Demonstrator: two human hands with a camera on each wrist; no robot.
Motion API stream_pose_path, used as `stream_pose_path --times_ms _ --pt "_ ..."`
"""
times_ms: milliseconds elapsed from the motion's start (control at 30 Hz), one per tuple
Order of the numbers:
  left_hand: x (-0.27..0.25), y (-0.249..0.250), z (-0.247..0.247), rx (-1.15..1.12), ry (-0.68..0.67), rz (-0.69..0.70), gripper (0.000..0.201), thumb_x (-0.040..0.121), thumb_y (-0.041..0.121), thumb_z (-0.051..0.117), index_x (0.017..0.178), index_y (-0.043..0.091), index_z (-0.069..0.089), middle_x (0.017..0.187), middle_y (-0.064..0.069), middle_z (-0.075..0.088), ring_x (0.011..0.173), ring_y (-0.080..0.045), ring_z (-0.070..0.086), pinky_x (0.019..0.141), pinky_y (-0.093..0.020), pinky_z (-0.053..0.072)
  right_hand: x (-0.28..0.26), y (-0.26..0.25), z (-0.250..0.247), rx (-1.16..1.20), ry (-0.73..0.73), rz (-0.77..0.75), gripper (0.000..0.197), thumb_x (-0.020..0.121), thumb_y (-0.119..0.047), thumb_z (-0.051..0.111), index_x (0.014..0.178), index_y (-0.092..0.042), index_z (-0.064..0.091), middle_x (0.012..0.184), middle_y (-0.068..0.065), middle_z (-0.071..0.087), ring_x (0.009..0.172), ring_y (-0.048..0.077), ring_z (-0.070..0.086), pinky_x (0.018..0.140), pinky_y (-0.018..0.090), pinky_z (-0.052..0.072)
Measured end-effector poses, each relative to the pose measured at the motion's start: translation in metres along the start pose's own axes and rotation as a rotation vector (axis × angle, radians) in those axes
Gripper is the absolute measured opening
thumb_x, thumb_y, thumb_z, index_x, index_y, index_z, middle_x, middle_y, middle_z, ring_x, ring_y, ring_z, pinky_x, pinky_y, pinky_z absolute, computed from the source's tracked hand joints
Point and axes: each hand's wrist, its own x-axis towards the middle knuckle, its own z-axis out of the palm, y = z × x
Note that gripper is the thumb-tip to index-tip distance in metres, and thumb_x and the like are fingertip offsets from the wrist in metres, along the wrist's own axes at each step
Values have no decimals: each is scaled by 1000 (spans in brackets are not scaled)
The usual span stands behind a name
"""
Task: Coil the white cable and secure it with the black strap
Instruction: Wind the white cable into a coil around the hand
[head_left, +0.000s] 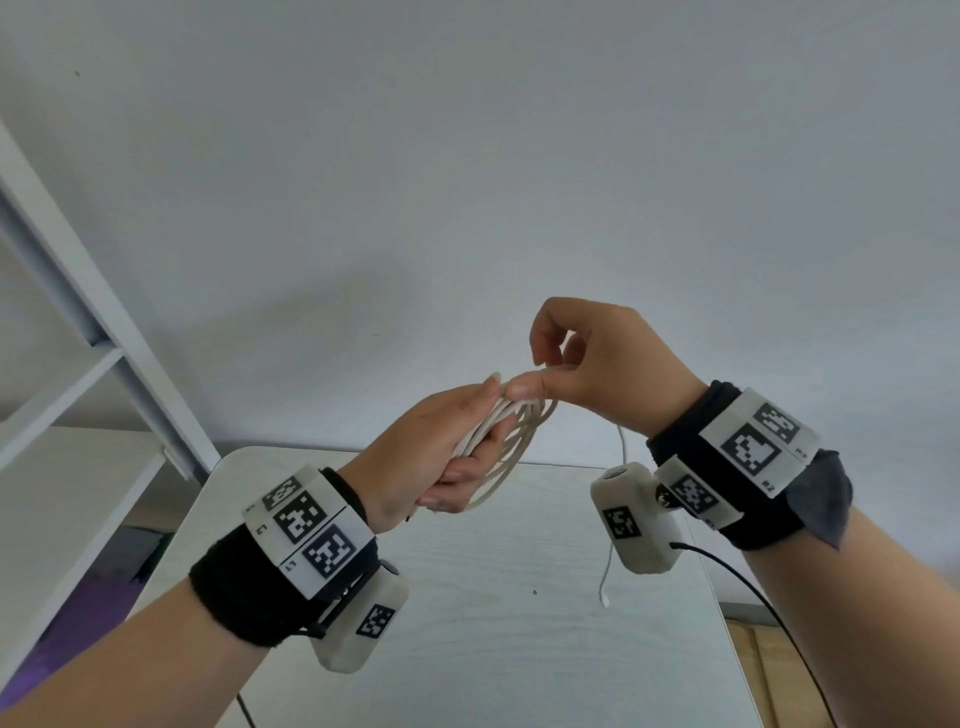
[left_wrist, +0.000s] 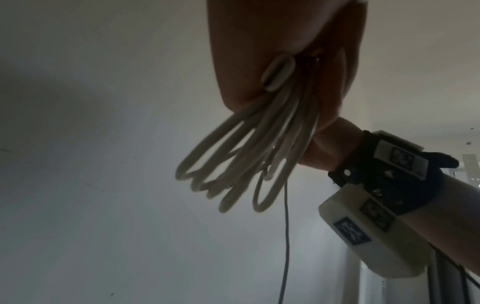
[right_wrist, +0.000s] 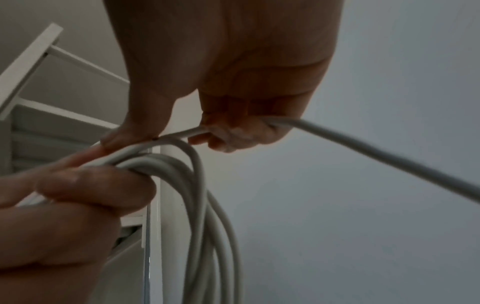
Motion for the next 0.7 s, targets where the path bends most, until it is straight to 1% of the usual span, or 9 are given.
stream_pose_path --times_ms 100,200,300,333,400,467,567,633,700 --pt "-4 1 -1 -66 -64 1 42 90 50 36 70 14 44 41 4 27 28 -9 15 37 -17 16 3 10 -3 163 -40 64 28 69 -31 75 63 -15 52 53 -13 52 41 1 46 48 10 39" --pt "-6 3 -3 -187 -117 -7 42 86 51 40 67 14 42 38 7 27 25 -6 16 37 -14 18 2 21 0 241 -81 97 27 79 -28 65 60 -15 52 44 -14 53 38 3 45 47 13 40" --pt "-6 7 -12 -415 -219 1 40 85 52 48 66 17 47 37 11 28 23 -2 23 34 -13 21 -2 29 8 320 -72 99 37 88 -32 52 58 -11 47 39 -11 48 37 6 40 46 13 37" --pt "-5 8 -16 -517 -271 9 37 86 50 49 68 17 49 38 10 27 22 -3 25 34 -14 23 -3 33 11 352 -56 111 41 90 -34 48 56 -13 47 40 -10 46 38 8 37 45 14 35" --pt "-3 13 -25 -726 -379 37 34 92 43 44 74 14 50 42 6 29 26 -9 26 35 -18 24 -6 41 16 414 -27 151 45 92 -38 42 54 -16 48 41 -8 42 40 12 32 43 17 31" --pt "0 21 -36 -900 -451 88 35 97 38 36 79 10 46 46 1 33 31 -12 28 37 -23 25 -9 48 21 453 -8 186 44 89 -40 40 57 -12 50 44 -4 39 42 13 29 43 21 27" --pt "4 32 -52 -1022 -452 170 37 99 38 29 82 7 42 48 -3 35 34 -16 30 39 -26 18 -16 55 28 472 -9 206 39 90 -35 40 58 -15 52 48 2 37 43 12 26 43 24 24" --pt "6 36 -64 -1052 -425 215 39 99 38 27 83 6 41 50 -5 35 37 -18 34 42 -29 21 -20 59 32 467 -27 215 37 95 -26 40 62 -18 55 50 3 36 44 12 26 45 26 23" --pt "7 40 -75 -1064 -400 244 39 99 38 28 84 5 42 50 -5 35 38 -19 34 45 -31 24 -24 63 36 439 -50 235 34 97 -17 39 70 -18 60 52 3 35 44 10 26 43 20 23"
